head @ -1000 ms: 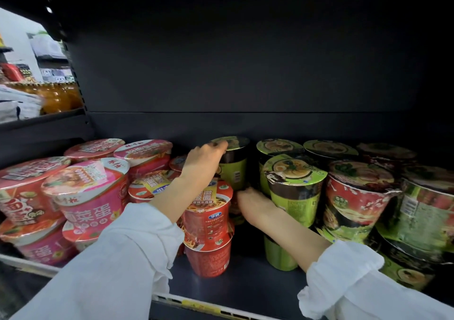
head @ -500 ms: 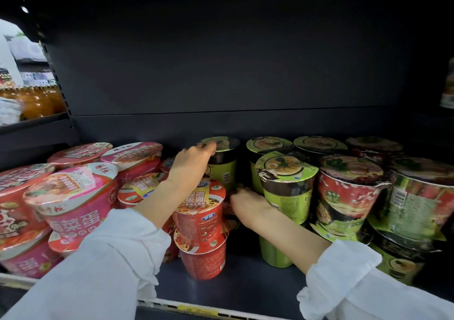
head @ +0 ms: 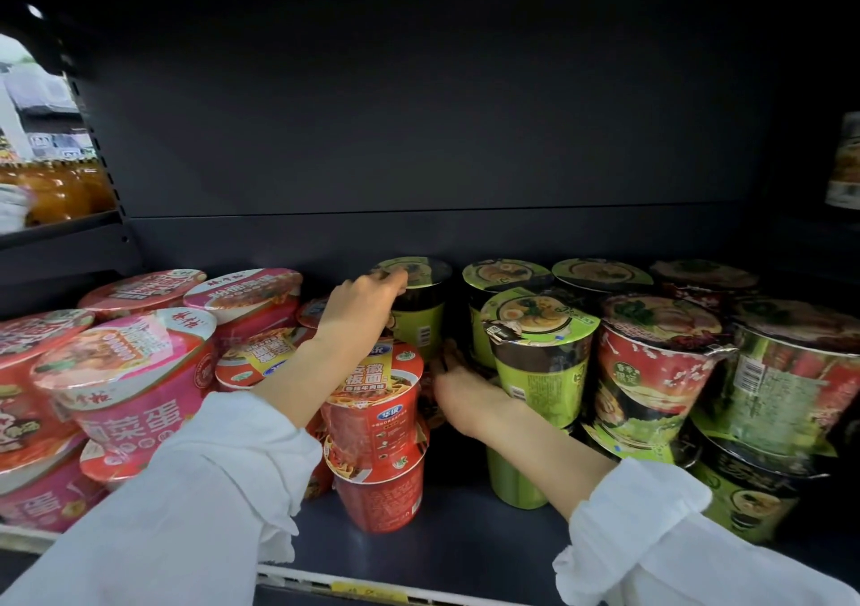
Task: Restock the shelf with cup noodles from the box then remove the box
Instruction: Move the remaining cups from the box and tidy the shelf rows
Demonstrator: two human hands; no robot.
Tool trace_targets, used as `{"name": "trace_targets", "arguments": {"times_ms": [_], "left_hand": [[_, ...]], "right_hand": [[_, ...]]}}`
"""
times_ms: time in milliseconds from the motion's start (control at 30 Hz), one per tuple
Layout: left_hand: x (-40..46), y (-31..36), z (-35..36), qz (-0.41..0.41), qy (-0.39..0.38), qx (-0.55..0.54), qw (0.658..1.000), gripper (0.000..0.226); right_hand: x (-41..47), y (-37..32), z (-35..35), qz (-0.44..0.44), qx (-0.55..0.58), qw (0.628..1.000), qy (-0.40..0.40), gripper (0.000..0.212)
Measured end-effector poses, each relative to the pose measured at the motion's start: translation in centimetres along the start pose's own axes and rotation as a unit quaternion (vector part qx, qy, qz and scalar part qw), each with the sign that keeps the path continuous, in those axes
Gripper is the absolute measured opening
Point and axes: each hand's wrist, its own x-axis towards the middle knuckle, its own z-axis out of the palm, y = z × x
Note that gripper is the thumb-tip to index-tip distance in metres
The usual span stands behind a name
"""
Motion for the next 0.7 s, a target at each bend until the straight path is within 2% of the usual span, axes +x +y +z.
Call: {"name": "trace_targets", "arguments": {"times_ms": [200,367,467,533,633,700], "left_hand": [[0.4,0.1,-0.3,-0.005,0.002,-0.017,1.0,0.02],[0.7,-0.2,-0.7,-0.026,0.007,-0.057,0.998,0.031],[1.1,-1.1,-0.1,-0.024,-0.076,-0.117,0.99,0.052],[1.4,-1.8,0.2,-0.022,-0.106,-0.143,0.984,0.053],[1.7,-2.3,0.2,-0.023,-0.086,-0.148,0.985,0.045],[2.0,-1.6,-0.2,-0.004,-0.049,-0.096,0.994,0.044]], "right_hand": [[-0.6,-0.4,0.3,-0.007,-0.038,0.998,0.039,0.049],[0.0,-0.3,-0.1,-0.004,-0.014,1.0,0.022,0.041],[-0.2,-0.4,-0.2,0.002,-0.009,1.0,0.022,0.047],[-0.5,-0.4,0.1,-0.002,-0.007,0.999,0.032,0.058],[-0.5,-0.2,0.8,-0.002,-0.001,0.998,0.057,0.063],[-0.3,-0.2,0.8,-0.002,0.007,0.998,0.054,0.057]]}}
